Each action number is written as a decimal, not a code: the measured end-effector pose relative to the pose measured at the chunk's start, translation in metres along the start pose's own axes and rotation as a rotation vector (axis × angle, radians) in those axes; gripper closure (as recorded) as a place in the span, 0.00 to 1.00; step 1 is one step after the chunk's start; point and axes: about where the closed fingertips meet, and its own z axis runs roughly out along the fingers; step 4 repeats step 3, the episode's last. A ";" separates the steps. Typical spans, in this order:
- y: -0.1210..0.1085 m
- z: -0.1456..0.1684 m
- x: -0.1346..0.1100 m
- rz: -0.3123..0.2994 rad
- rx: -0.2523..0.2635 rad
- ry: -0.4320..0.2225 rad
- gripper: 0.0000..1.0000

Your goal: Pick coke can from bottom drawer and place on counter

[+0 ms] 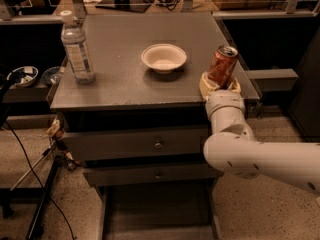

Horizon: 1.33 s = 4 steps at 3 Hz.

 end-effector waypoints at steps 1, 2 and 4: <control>0.000 0.000 0.000 0.000 0.000 0.000 0.04; 0.000 0.000 0.000 0.000 0.000 0.000 0.00; 0.000 0.000 0.000 0.000 0.000 0.000 0.00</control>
Offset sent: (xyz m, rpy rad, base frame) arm 0.0000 0.0000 0.0000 0.0000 0.0000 0.0000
